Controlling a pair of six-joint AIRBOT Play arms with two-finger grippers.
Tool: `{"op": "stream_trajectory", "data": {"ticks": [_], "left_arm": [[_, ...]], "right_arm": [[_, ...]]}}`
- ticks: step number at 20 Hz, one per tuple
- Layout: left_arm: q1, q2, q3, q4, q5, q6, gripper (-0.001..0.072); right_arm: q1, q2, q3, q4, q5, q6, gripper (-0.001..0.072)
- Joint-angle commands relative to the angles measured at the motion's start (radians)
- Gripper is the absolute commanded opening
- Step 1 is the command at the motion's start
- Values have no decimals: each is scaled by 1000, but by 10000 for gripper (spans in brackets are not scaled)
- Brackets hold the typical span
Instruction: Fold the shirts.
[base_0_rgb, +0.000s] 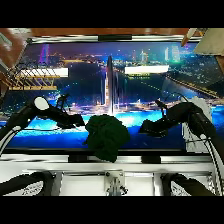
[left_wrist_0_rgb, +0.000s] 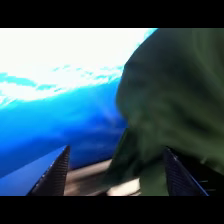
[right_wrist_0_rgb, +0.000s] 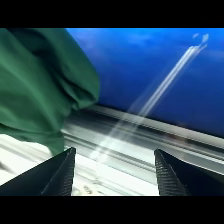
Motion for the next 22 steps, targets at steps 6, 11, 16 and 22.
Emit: {"op": "stream_trajectory", "data": {"ticks": [6,11,16,22], "left_arm": [[-70,-118,-8,-211,188,87,158],[-63,-105,17,-207,119,133,34],[-63,-92,17,-205,105,133,34],[-53,-76,18,-205,100,142,34]], "right_arm": [[33,-82,-11,76,76,-24,601],[163,-84,-12,84,141,-68,601],[230,-192,-12,168,217,-70,601],[313,-266,-10,206,242,-89,89]]}}
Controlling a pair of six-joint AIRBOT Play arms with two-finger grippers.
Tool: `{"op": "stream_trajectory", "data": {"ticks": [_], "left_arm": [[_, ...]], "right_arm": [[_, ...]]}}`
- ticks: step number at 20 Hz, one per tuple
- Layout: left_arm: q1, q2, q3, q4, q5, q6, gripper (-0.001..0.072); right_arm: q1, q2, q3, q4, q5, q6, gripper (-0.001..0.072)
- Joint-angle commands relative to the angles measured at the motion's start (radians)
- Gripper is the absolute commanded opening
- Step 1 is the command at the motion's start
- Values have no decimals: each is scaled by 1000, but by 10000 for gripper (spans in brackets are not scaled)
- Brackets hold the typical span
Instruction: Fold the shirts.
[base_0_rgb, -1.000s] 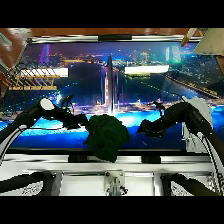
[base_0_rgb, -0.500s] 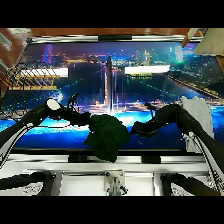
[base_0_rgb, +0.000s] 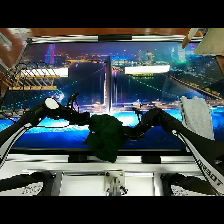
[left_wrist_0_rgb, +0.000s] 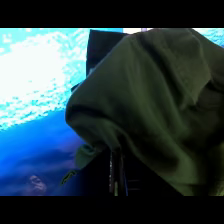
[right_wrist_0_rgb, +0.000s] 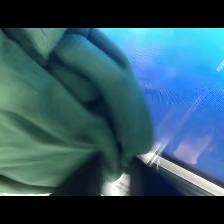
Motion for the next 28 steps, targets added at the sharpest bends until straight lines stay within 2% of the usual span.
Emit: {"op": "stream_trajectory", "data": {"ticks": [1,3,5,7,9,13,16,18,22,24,28], "left_arm": [[15,16,11,9,-18,26,34],[31,40,71,54,-68,64,33],[44,91,192,162,-126,63,34],[45,167,373,270,-164,79,33],[45,244,577,294,-167,81,34],[43,354,989,286,-152,39,34],[43,413,1150,295,-148,31,33],[43,447,1149,309,-165,-13,34],[43,453,1075,312,-325,-17,34],[43,449,986,316,-397,-18,34],[43,449,720,404,-438,-58,34]], "right_arm": [[25,-16,13,15,8,-14,80],[3,43,65,-21,-18,-65,79],[-30,143,163,-90,-45,-121,79],[-67,266,304,-185,-47,-123,79],[-98,388,463,-241,-20,-123,79],[-107,581,752,-201,111,-119,79],[-107,668,860,-201,163,-91,79],[-107,693,875,-199,148,-60,79],[-107,672,875,-244,65,-51,80],[-107,623,875,-287,-16,-53,80],[-107,436,870,-347,-220,-90,79]]}}
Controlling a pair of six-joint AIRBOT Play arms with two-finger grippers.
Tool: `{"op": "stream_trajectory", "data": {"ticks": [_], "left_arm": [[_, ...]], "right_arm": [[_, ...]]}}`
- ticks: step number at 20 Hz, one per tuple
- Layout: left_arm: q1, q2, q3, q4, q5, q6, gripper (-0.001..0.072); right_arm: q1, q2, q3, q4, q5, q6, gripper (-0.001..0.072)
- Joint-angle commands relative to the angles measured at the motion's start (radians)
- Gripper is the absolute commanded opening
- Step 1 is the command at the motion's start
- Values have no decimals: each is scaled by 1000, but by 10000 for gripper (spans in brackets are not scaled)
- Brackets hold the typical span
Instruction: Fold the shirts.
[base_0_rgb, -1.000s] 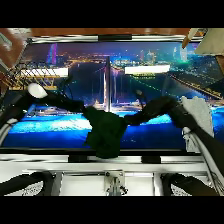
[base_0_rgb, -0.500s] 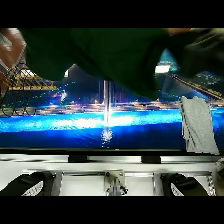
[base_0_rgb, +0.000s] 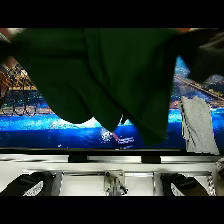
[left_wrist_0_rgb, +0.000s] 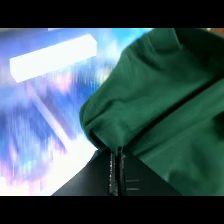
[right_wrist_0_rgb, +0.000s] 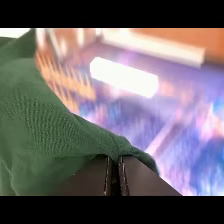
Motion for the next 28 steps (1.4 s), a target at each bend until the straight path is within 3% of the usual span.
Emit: {"op": "stream_trajectory", "data": {"ticks": [1,3,5,8,12,14,17,19,21,24,25,28], "left_arm": [[0,2,-239,68,-56,-22,34],[0,2,-415,68,-11,-22,34],[0,0,-568,64,77,-23,34],[0,-15,-704,61,182,-41,34],[0,-66,-734,28,245,-41,34],[1,-79,-732,27,285,-40,34],[12,-77,-730,32,338,-36,34],[37,-78,-731,35,339,-35,34],[66,-78,-731,35,339,-17,34],[94,-77,-731,35,338,-18,34],[95,-77,-731,35,338,-18,34],[95,-77,-731,34,334,-18,34]], "right_arm": [[-1,-171,1,-48,-173,-55,80],[-1,-324,1,-41,-142,-118,79],[-1,-471,1,-8,-11,-136,79],[0,-676,1,207,219,-134,79],[-2,-855,1,292,222,-31,108],[-16,-850,7,293,168,-11,575],[-63,-749,39,160,-24,11,583],[-89,-672,36,-1,-211,135,582],[-67,-606,-45,-58,-332,180,582],[60,-518,-342,-45,-210,253,583],[108,-514,-432,-25,-147,265,614],[212,-564,-576,150,-5,299,614]]}}
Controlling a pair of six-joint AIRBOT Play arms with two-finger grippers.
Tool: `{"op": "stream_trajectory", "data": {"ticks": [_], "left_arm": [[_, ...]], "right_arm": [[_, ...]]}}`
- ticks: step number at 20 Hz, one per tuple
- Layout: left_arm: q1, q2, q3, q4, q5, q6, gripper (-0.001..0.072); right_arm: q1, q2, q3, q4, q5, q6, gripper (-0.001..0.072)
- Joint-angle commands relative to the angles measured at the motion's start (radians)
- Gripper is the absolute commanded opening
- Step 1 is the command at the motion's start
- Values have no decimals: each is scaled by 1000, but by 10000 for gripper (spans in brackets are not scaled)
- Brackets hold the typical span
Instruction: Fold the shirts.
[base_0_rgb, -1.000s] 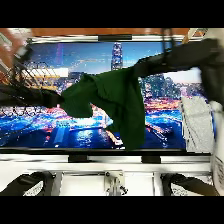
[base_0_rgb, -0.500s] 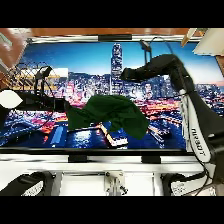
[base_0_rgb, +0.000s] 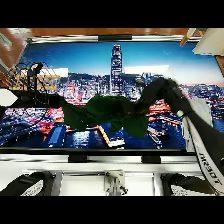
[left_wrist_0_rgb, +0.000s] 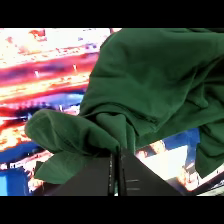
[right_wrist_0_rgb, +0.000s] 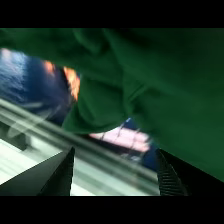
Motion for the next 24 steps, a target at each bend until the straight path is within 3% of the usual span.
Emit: {"op": "stream_trajectory", "data": {"ticks": [1,6,14,16,17,21,24], "left_arm": [[7,-1,0,0,-6,3,34],[7,-1,0,0,-3,13,34],[7,-1,0,1,-2,30,34],[8,-1,0,1,-2,34,34],[8,-1,0,1,-2,52,34],[29,8,13,0,-3,55,34],[105,63,157,0,-3,51,34]], "right_arm": [[119,-36,-158,145,129,53,615],[196,-119,-158,169,167,130,614],[258,-129,-158,188,427,265,601],[258,-129,-158,195,453,303,190],[258,-122,-158,202,441,299,109],[251,9,-158,108,250,149,80],[209,224,-103,-203,17,139,79]]}}
